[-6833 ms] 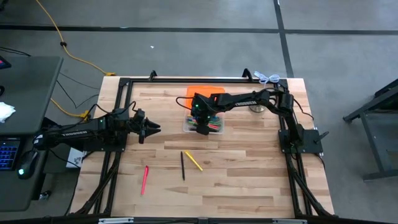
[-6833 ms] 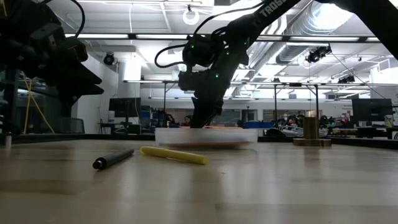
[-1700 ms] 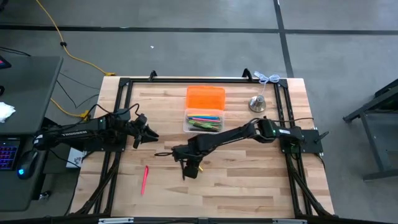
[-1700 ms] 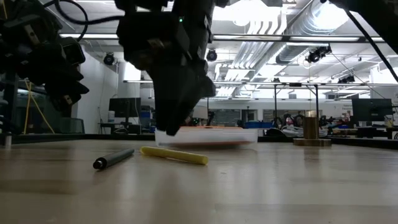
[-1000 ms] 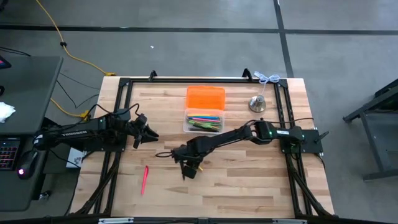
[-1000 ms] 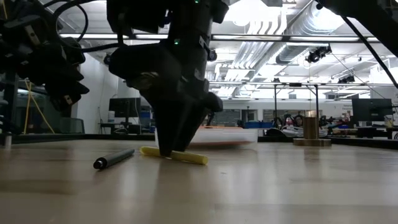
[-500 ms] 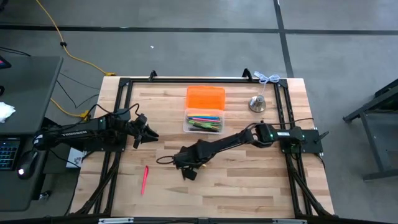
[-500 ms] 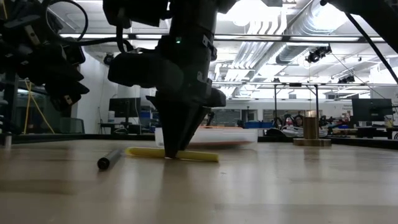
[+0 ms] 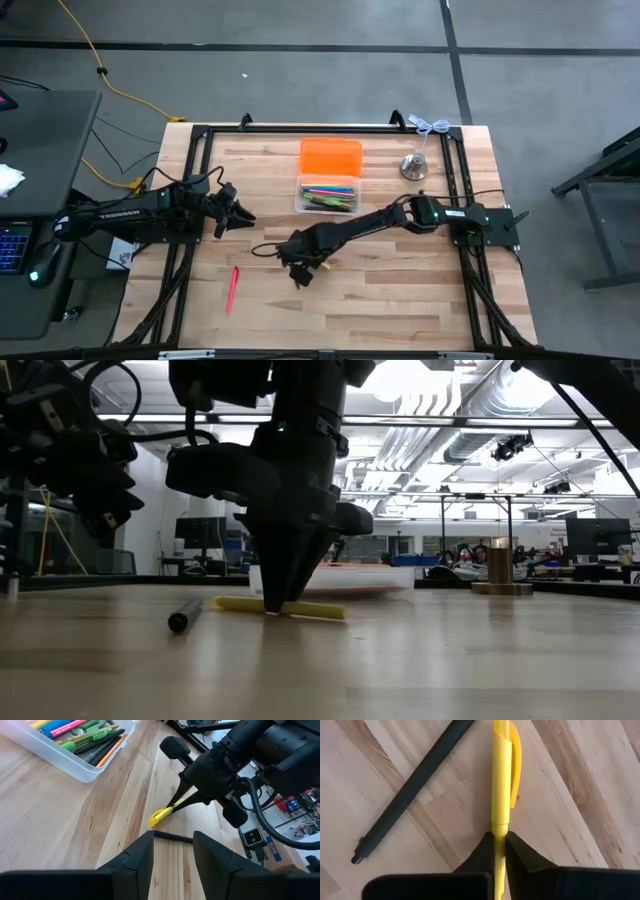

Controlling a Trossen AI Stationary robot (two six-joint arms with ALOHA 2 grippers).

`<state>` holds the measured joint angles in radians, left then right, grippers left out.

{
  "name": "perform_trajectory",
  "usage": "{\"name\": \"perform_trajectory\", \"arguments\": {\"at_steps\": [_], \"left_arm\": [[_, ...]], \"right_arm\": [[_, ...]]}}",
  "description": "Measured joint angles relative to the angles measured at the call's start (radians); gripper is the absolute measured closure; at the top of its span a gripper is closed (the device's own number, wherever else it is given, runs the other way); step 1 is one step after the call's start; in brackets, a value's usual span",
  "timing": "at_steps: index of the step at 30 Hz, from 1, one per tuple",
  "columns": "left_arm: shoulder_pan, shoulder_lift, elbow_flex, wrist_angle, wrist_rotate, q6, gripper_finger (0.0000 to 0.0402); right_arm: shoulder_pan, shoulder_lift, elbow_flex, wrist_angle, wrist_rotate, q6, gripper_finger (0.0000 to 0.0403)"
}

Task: Pick & place school supplies into a supply box
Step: Put the yellow pen into the orange supply box

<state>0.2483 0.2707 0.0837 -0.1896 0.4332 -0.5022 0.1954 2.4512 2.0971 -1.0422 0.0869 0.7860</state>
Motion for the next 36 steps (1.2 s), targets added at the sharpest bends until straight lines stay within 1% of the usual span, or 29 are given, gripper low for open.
{"name": "perform_trajectory", "arguments": {"at_steps": [5,11,18,23,26,32,36], "left_arm": [[0.000,0.000,-0.001,0.006,0.000,0.000,0.0234],[0.000,0.000,-0.001,0.009,0.000,-0.002,0.0234],[0.000,0.000,-0.006,0.056,0.010,-0.058,0.0234],[0.000,0.000,-0.006,0.172,0.063,-0.107,0.0234],[0.000,0.000,-0.005,0.278,0.102,-0.129,0.0234],[0.000,0.000,-0.003,0.536,0.108,-0.160,0.0234],[0.000,0.000,-0.002,0.643,0.085,-0.162,0.0234]], "right_arm": [[-0.013,-0.042,-0.004,-0.009,0.026,0.000,0.0401],[-0.025,-0.102,-0.001,-0.004,0.020,0.003,0.0402],[-0.031,-0.205,0.001,0.060,0.009,0.000,0.0402],[-0.046,-0.272,0.002,0.172,0.008,-0.009,0.0403],[-0.055,-0.291,0.002,0.278,-0.019,-0.033,0.0403],[-0.080,-0.292,0.002,0.516,-0.120,-0.048,0.0403],[-0.096,-0.293,0.001,0.588,-0.129,-0.055,0.0403]]}}
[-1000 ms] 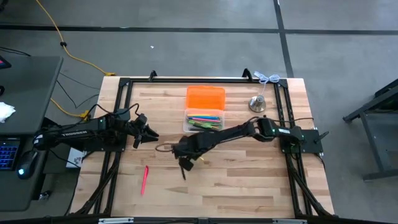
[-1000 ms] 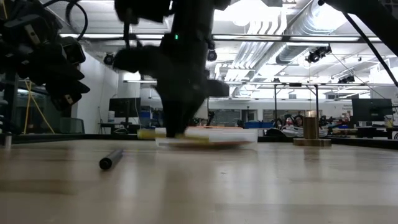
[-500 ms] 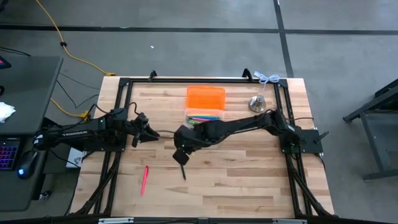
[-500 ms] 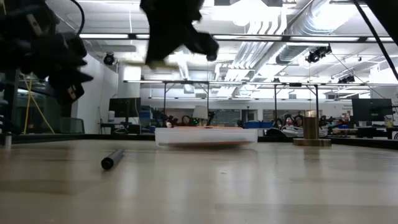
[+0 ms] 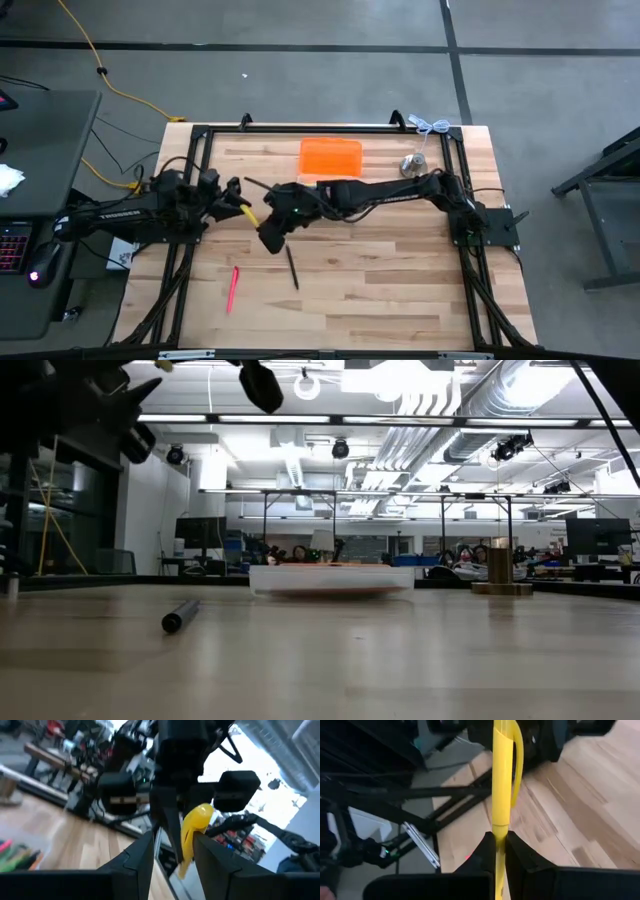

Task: Pick & place school supplies into a supply box
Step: Put the yellow pen into the orange supply box

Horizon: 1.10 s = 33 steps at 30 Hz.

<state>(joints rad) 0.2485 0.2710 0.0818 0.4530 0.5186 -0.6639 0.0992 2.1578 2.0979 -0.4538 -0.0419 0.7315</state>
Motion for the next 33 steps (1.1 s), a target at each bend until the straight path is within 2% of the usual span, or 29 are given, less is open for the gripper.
{"name": "perform_trajectory", "arguments": {"at_steps": [9,33], "left_arm": [[0.000,0.000,0.001,0.016,-0.087,0.001,0.0234],[0.000,0.000,0.003,0.018,-0.089,0.004,0.0234]], "right_arm": [[-0.034,0.000,-0.001,0.075,-0.012,-0.017,0.0402],[-0.103,0.000,-0.001,0.145,-0.039,-0.060,0.0402]]}}
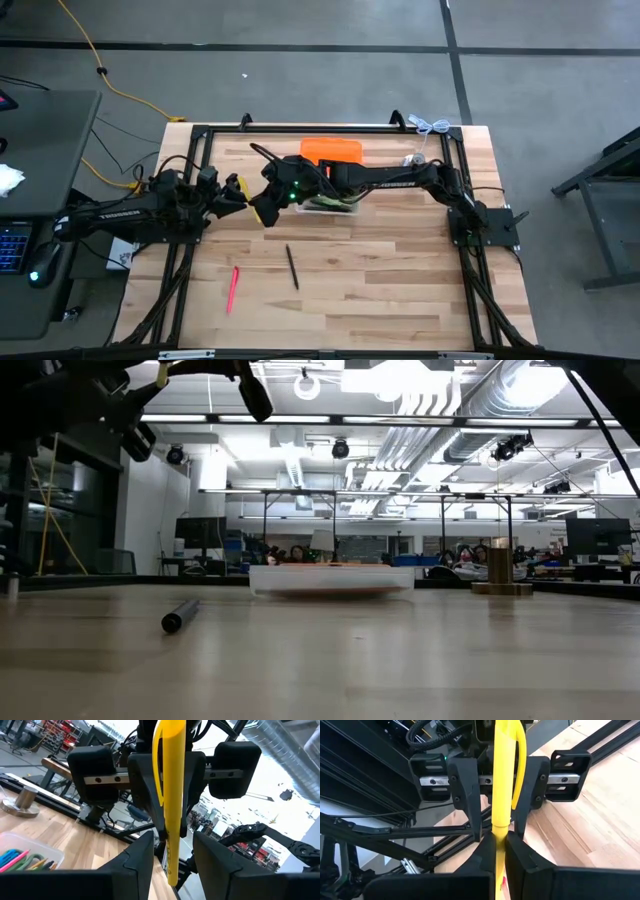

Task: Pick & place school supplies into a supply box
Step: Put the yellow pen into the orange supply box

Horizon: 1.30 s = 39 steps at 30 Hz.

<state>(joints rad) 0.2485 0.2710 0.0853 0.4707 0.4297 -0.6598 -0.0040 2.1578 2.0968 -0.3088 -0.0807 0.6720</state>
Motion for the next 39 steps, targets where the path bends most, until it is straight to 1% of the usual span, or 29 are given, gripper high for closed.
{"name": "perform_trajectory", "arguments": {"at_steps": [7,10,14,39], "left_arm": [[0.000,0.000,0.000,0.038,-0.006,0.000,0.0234],[0.000,0.000,0.000,0.061,-0.028,0.000,0.0234],[0.000,0.000,-0.001,0.060,-0.053,0.000,0.0234],[0.000,0.000,-0.001,0.048,-0.083,0.000,0.0234]], "right_arm": [[-0.003,0.000,0.000,-0.009,-0.004,-0.002,0.0402],[-0.003,0.000,0.000,-0.017,-0.003,-0.002,0.0402],[-0.003,0.000,0.000,-0.017,0.002,0.000,0.0402],[-0.017,0.003,0.000,-0.010,0.031,0.004,0.0402]]}}
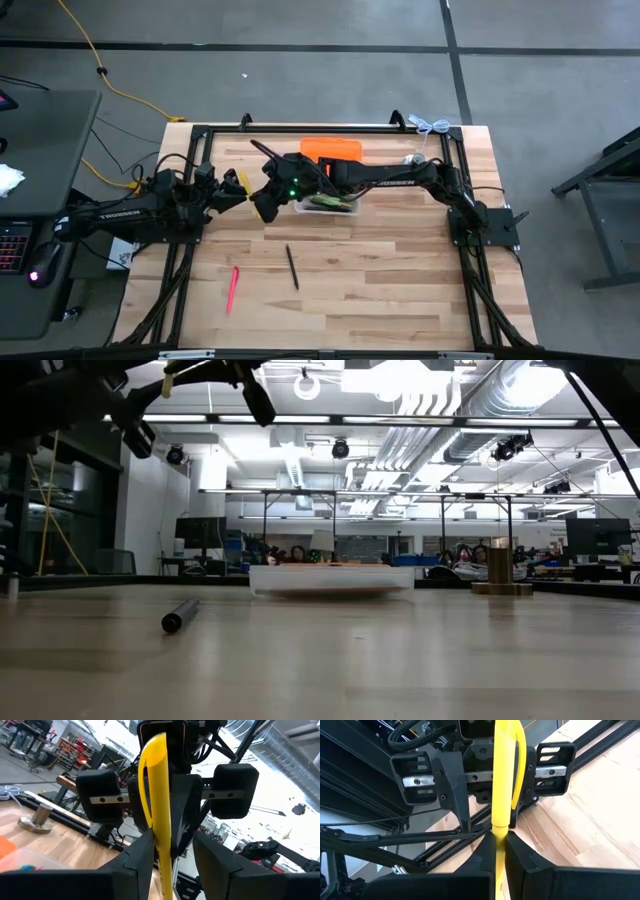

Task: Pick & place school supplies into a supply box
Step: Put the yellow pen into the orange supply box

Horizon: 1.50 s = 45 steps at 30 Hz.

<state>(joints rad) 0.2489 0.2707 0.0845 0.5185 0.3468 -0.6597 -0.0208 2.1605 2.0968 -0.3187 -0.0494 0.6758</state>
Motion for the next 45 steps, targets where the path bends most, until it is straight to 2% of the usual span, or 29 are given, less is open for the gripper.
{"name": "perform_trajectory", "arguments": {"at_steps": [20,36,45], "left_arm": [[0.000,0.000,0.000,-0.020,-0.096,0.027,0.0234],[0.000,0.000,0.000,-0.027,-0.116,0.026,0.0235],[0.000,-0.001,0.001,-0.043,-0.112,0.019,0.0295]], "right_arm": [[0.006,0.001,0.000,0.017,-0.017,0.017,0.0403],[0.008,0.043,0.000,0.053,-0.062,0.042,0.0403],[0.007,0.043,-0.001,0.047,-0.060,0.036,0.0403]]}}
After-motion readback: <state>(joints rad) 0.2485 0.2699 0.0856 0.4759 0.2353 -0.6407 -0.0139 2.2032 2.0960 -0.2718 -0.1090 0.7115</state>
